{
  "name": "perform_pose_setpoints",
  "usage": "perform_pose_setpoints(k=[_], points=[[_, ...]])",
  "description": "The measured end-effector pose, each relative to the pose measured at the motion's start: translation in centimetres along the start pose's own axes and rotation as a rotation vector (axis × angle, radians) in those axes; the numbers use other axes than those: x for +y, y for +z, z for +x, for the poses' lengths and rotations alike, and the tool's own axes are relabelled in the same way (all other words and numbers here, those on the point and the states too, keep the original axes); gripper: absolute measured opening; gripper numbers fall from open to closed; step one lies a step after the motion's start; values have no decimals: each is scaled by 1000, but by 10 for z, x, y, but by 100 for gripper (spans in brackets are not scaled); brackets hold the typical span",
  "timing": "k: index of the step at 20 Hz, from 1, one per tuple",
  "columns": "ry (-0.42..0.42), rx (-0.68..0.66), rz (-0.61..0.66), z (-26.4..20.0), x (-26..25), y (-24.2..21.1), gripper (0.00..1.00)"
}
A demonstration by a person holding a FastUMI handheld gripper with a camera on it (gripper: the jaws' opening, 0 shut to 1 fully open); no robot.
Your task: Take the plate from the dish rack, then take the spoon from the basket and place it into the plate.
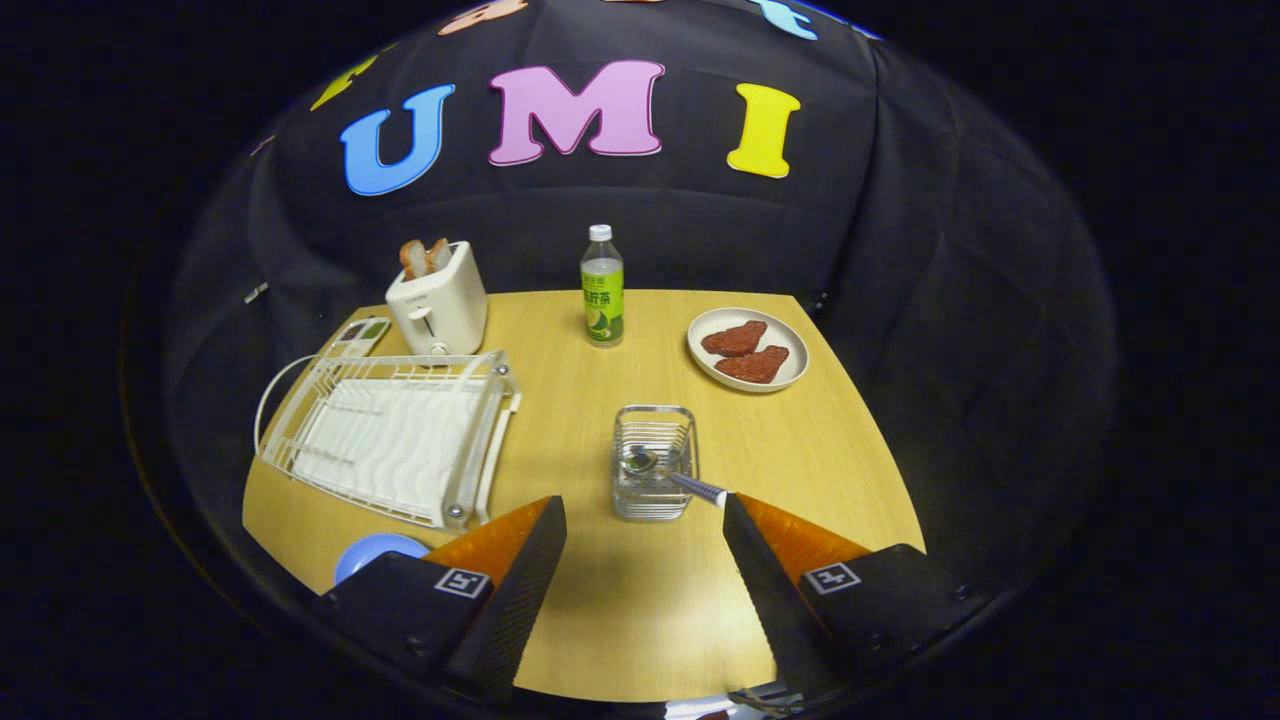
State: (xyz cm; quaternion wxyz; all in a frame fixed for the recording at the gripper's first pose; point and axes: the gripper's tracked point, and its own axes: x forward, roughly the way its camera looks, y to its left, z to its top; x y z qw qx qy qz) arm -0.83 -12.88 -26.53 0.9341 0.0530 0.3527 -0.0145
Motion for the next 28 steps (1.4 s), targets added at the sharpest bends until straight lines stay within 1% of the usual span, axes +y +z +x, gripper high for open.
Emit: perform_pose_setpoints(k=[1,2,3,4,6,7,8,9,10,11,12,14,15,17,18,20,23,26,28], points=[[-3,7,-6,10,-8,-1,90],[-3,22,-8,20,-15,-6,86],[0,43,-3,28,-19,-9,78],[10,63,3,37,-21,-14,77],[22,97,-3,52,-24,-21,69],[32,109,-7,55,-24,-23,58],[46,117,-9,58,-21,-25,52],[51,120,-17,59,-20,-26,43],[53,115,-25,61,-20,-26,39],[59,109,-28,61,-19,-25,28],[82,103,-22,58,-13,-24,28],[114,96,-2,54,-4,-22,18],[100,89,5,54,-6,-20,14],[66,74,6,54,-14,-16,11],[63,64,20,49,-15,-13,11],[75,43,50,37,-14,-5,11],[77,-7,40,16,-17,11,11],[101,-33,53,-20,-10,21,11],[144,-65,62,-53,6,28,11]])
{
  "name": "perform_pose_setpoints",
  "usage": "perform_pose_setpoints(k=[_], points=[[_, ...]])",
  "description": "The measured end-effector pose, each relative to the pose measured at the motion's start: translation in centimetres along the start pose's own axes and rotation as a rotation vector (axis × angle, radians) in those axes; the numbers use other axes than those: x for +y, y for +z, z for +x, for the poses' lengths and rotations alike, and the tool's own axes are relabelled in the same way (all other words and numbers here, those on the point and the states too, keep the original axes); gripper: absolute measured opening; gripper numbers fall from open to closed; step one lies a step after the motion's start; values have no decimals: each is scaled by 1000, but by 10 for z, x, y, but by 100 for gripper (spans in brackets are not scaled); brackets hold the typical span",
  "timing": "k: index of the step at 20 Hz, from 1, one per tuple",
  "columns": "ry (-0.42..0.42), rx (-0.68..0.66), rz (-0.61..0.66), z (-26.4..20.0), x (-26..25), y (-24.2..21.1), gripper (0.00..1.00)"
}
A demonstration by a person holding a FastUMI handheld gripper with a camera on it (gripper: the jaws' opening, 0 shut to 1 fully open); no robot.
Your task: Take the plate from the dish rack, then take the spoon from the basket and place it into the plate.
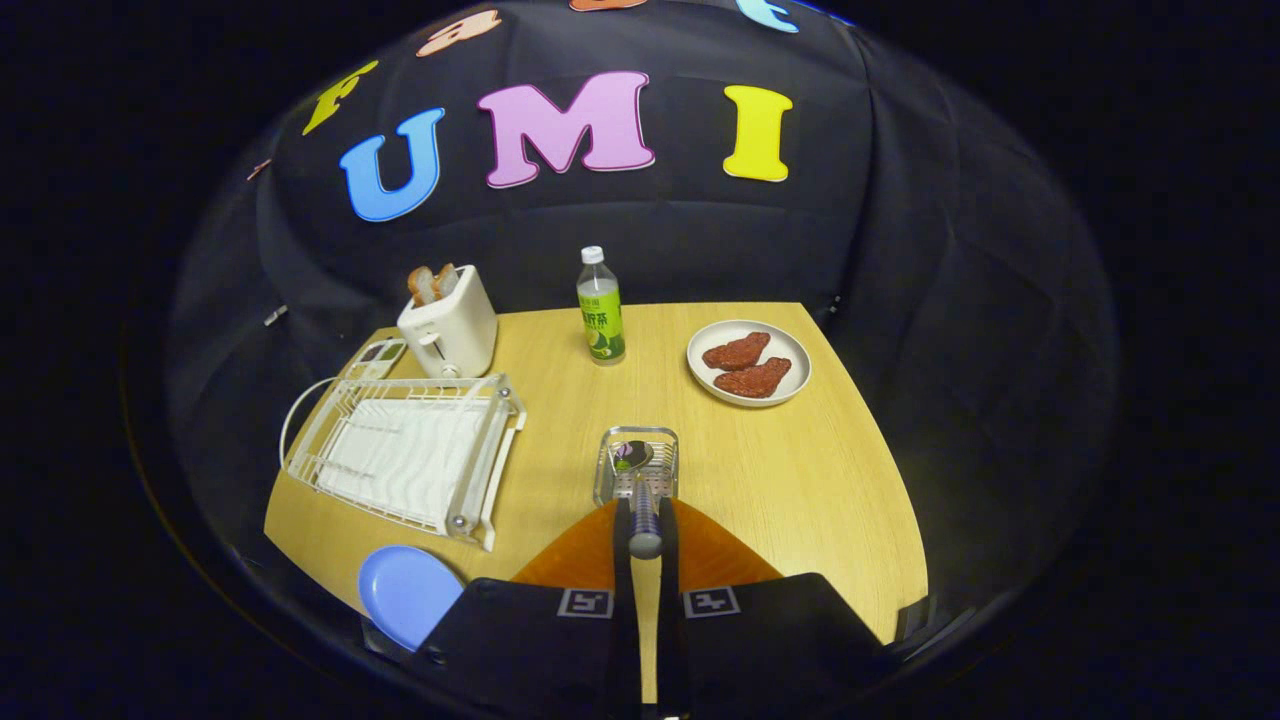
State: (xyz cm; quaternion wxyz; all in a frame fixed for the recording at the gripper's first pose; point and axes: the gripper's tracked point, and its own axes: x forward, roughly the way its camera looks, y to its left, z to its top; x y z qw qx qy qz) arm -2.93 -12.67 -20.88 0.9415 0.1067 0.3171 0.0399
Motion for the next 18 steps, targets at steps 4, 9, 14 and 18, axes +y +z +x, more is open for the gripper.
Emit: perform_pose_setpoints(k=[4,9,14,18], points=[[144,15,-19,-50,65,-17,11],[316,134,-71,-70,156,-79,10],[392,253,-144,-37,212,-149,11],[416,307,-154,-5,238,-182,10]])
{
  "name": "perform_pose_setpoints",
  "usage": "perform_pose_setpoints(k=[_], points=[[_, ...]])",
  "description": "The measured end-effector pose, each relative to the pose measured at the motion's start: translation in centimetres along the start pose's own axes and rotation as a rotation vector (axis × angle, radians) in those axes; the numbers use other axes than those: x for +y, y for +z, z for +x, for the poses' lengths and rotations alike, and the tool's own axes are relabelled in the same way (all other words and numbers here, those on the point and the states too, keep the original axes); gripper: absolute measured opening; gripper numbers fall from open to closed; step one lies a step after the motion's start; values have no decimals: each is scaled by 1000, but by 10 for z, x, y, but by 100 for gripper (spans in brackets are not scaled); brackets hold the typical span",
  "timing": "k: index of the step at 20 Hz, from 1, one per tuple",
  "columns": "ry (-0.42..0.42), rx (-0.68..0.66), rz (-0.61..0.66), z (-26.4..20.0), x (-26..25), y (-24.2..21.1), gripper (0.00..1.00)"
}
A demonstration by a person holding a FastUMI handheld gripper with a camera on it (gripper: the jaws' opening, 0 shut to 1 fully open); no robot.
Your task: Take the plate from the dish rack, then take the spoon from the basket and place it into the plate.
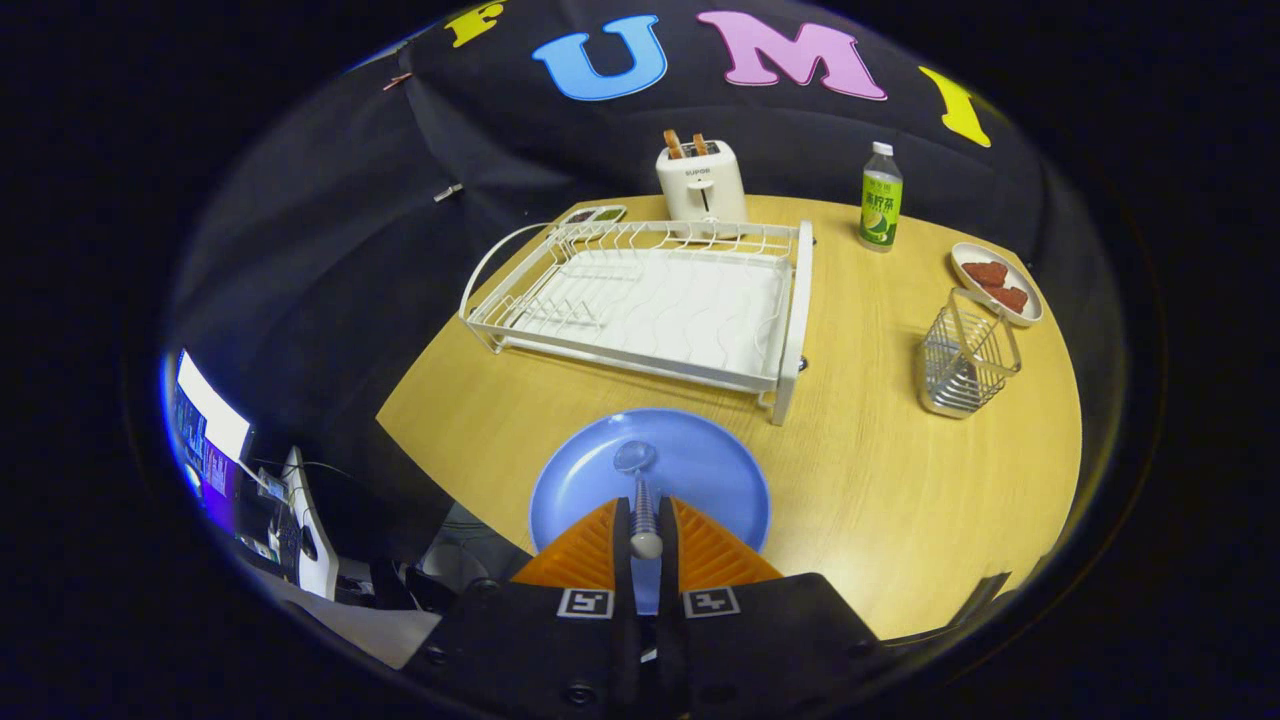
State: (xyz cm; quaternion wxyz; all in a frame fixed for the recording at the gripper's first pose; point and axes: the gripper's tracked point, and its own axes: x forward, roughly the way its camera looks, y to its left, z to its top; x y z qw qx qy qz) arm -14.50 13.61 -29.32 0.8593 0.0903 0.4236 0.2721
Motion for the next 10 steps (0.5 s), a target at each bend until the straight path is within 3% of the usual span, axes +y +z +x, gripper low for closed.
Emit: perform_pose_setpoints(k=[10], points=[[-26,59,51,17,-11,-20,11]])
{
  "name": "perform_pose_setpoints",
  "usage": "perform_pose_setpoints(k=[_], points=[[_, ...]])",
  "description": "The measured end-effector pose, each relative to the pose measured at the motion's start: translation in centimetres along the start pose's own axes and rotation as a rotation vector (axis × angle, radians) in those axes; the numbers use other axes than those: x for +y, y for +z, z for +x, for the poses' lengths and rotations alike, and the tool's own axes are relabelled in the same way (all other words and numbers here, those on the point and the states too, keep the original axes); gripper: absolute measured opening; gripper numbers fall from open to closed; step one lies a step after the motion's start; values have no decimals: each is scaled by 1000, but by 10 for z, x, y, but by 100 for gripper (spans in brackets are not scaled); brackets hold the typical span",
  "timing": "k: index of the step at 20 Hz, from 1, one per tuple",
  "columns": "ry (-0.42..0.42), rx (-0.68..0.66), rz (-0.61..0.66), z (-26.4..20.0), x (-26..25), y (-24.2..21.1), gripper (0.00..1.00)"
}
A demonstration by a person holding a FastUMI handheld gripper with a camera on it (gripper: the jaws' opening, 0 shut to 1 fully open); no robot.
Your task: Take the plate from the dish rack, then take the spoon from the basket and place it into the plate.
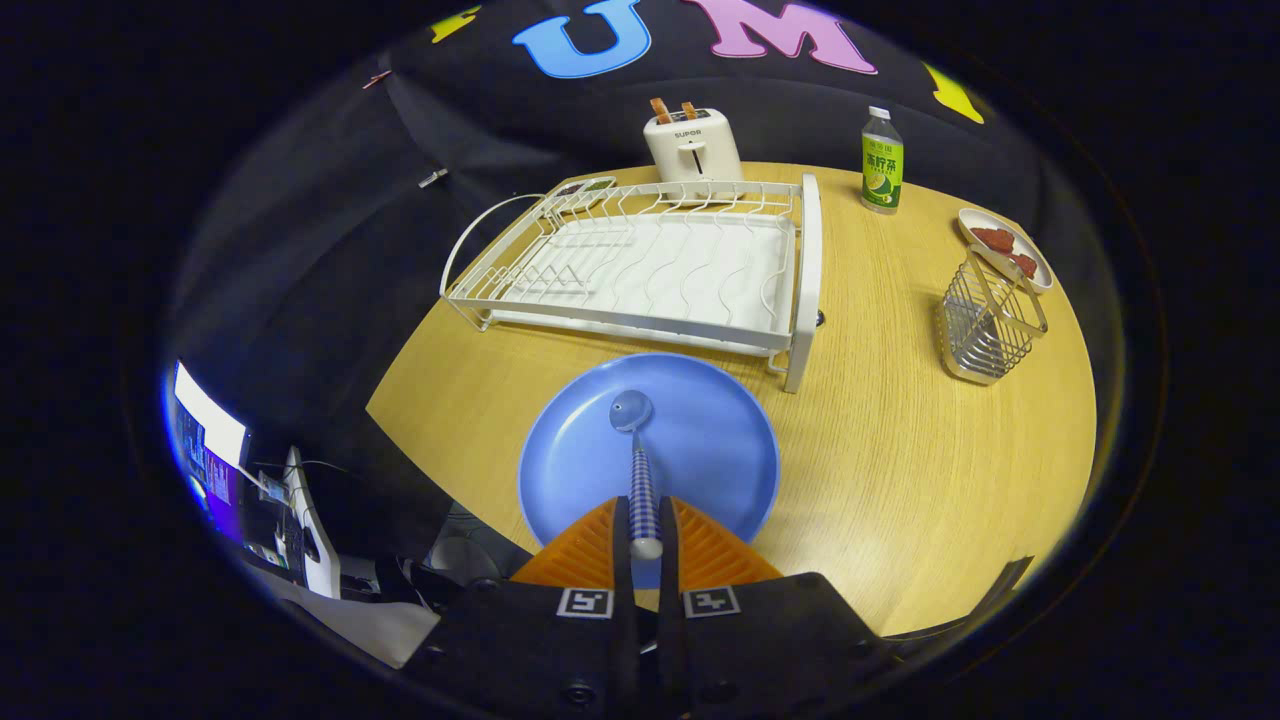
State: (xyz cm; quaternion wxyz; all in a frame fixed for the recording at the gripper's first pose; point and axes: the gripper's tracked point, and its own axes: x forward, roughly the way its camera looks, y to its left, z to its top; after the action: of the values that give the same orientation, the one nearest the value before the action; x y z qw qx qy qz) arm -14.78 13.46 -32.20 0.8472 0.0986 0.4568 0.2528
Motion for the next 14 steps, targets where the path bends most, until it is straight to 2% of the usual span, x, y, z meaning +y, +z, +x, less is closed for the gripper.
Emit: perform_pose_setpoints(k=[3,5,6,7,9,14], points=[[-47,24,-2,1,-11,-8,22],[-61,23,2,4,-13,-12,50],[-66,25,1,5,-14,-13,60],[-69,28,1,6,-15,-15,81],[-70,28,0,5,-16,-15,100],[-87,-24,2,-4,-18,-1,99]])
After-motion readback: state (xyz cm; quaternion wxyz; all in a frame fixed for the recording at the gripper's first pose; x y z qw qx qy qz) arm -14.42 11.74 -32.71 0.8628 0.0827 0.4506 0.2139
